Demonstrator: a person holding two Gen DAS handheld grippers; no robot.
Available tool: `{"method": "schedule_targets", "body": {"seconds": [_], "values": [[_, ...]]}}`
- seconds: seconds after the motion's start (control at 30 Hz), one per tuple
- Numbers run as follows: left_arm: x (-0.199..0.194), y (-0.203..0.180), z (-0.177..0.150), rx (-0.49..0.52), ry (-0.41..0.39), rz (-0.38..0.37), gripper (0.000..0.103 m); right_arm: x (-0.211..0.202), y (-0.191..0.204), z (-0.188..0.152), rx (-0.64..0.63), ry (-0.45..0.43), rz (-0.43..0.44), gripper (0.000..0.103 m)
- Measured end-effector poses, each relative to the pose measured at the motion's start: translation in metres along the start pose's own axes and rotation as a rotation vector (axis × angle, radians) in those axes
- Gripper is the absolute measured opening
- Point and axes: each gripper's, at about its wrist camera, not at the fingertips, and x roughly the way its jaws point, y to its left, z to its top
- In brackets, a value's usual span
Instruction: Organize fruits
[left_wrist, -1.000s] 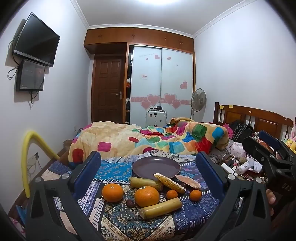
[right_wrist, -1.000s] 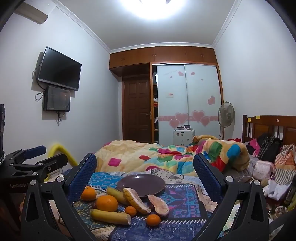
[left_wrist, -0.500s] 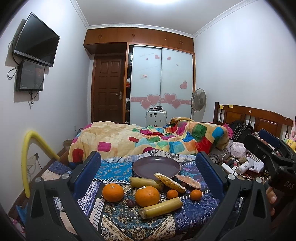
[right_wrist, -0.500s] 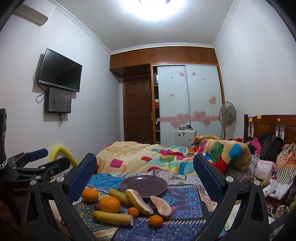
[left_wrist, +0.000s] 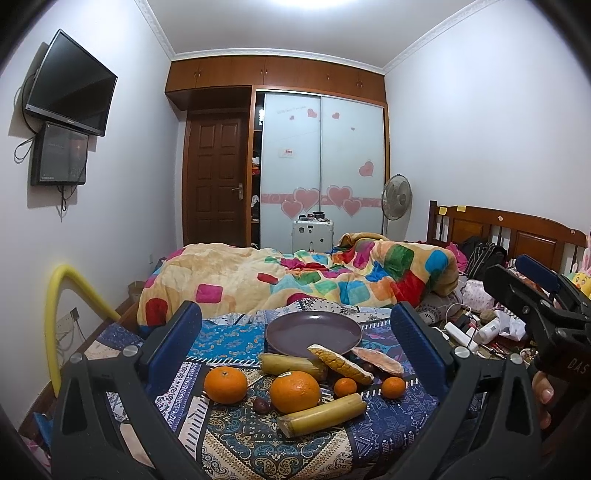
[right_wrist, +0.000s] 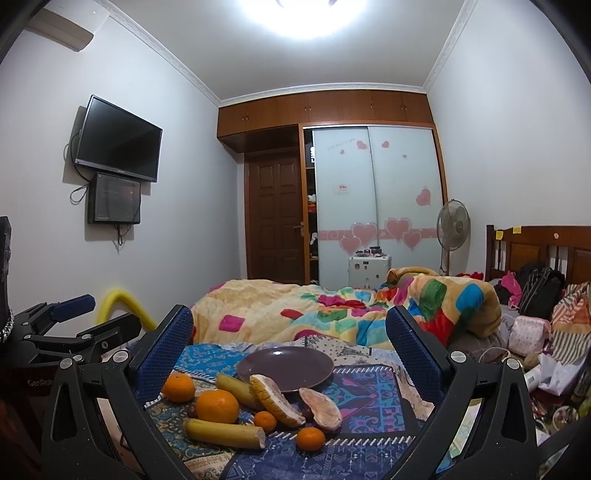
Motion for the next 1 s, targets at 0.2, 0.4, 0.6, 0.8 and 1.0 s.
{"method": "schedule_targets", "body": {"seconds": [0.2,0.4,0.6,0.8,1.0], "values": [[0.0002,0.0002,0.0008,0.002,-0.001,0.000,0.103,0.0001,0.0000,0.0000,0.001,0.000,-0.002,0.103],[0.0001,0.0005,0.0013,0.002,0.000,0.000,0.103,0.0004,0.0000,0.0008,0.001,0.000,-0.001,0.103],[0.0007,0.0001,0.0016,0.000,-0.001,0.003,0.103,-0.0010,-0.0001,0.0010,0.000,-0.004,0.003,0.103],[0.0018,0.0005,0.0025,0.000,-0.005,0.006,0.103,-0.0019,0.0006,0.0009,0.001,-0.005,0.006,0.103],[0.0008,0.0020,0.0024,-0.002,-0.007,0.007,0.103,-0.0022,0.0011,0.0012,0.001,-0.006,0.007,0.103]]}}
